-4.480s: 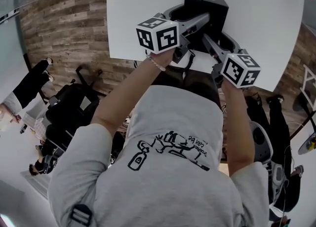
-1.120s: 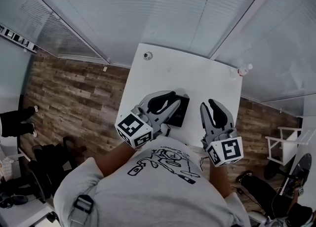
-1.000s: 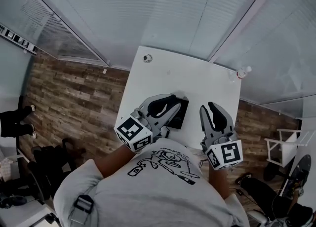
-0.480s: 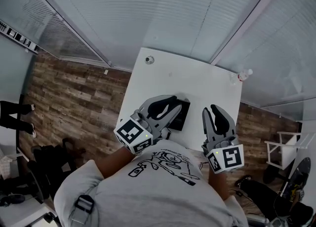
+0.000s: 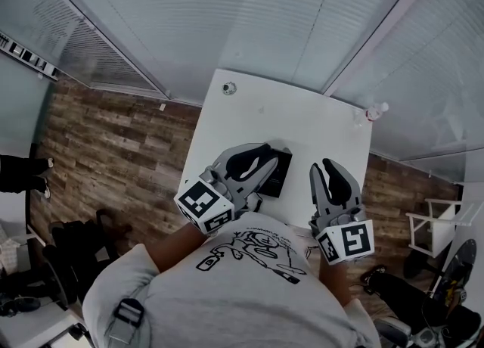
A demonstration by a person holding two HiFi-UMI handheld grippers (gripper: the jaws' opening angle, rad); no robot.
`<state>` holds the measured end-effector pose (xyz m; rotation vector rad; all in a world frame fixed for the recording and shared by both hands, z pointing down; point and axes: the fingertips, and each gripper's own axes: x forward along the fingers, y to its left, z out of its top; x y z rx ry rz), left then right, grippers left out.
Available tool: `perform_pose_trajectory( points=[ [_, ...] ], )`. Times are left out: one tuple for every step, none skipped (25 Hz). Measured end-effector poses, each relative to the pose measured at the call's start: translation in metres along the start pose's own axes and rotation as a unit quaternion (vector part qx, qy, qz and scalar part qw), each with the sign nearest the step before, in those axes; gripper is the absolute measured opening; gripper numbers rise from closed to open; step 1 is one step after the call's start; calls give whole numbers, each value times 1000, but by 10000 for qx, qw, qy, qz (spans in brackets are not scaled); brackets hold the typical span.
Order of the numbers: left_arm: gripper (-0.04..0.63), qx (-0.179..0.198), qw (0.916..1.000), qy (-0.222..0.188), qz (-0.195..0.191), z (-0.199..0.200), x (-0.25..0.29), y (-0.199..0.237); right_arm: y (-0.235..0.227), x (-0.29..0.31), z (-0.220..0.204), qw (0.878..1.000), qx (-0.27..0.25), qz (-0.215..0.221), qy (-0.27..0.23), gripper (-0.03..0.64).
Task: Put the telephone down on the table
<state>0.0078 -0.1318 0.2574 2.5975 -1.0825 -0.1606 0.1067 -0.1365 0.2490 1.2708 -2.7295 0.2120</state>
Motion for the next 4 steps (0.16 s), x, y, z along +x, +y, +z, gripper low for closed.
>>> perform_pose_trajectory(
  points=[
    [89, -4, 10000, 13, 3, -1, 1, 1, -1, 0, -1, 10000, 6, 2, 6, 80],
    [89, -10, 10000, 23, 3, -2, 2, 1, -1, 1, -1, 10000, 10, 4, 13, 78],
    [89, -15, 10000, 27, 3, -2, 3, 2, -2, 1, -2, 10000, 13, 5, 22, 80],
    [89, -21, 10000, 28, 3, -3, 4, 2, -3, 2, -3, 10000, 17, 8, 30, 80]
  ],
)
